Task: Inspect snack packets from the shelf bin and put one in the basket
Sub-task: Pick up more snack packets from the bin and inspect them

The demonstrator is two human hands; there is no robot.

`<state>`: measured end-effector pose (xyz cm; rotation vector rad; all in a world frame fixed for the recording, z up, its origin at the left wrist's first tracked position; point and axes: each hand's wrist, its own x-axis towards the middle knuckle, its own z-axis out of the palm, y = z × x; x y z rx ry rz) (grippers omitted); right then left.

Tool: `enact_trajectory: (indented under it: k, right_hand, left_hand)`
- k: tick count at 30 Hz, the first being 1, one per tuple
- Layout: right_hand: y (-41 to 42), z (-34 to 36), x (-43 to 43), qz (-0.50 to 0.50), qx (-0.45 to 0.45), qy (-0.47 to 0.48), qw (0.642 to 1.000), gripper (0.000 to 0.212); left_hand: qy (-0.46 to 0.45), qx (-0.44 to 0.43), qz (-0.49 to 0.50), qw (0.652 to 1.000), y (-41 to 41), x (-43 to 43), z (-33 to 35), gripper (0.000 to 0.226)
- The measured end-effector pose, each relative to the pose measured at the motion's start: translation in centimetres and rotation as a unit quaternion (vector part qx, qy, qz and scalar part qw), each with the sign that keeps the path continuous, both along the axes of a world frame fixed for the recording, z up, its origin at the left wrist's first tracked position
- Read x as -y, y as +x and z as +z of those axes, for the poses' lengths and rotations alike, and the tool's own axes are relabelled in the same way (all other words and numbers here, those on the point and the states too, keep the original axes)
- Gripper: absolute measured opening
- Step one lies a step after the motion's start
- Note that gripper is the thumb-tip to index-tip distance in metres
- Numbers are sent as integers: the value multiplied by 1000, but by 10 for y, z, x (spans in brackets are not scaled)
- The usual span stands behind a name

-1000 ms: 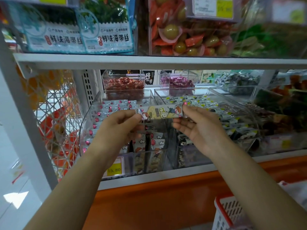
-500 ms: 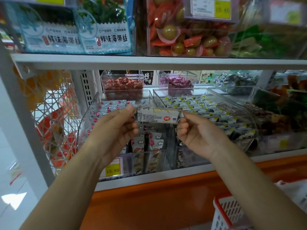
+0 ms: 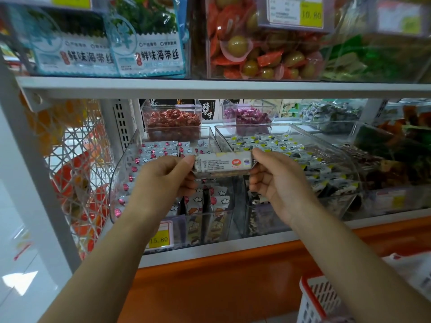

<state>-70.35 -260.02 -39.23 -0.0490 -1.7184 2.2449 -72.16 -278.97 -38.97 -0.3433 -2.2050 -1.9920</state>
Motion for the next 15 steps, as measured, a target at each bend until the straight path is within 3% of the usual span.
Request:
enact_trajectory:
  k: [5, 15]
  right_hand:
    - [1, 0, -2, -29, -8, -16, 999, 25]
    - [1, 0, -5, 73, -59, -19, 995, 14]
  left_hand:
    - [5, 10, -51, 999, 1, 3, 3, 9]
    - [147, 57, -37, 987, -2, 7, 3, 19]
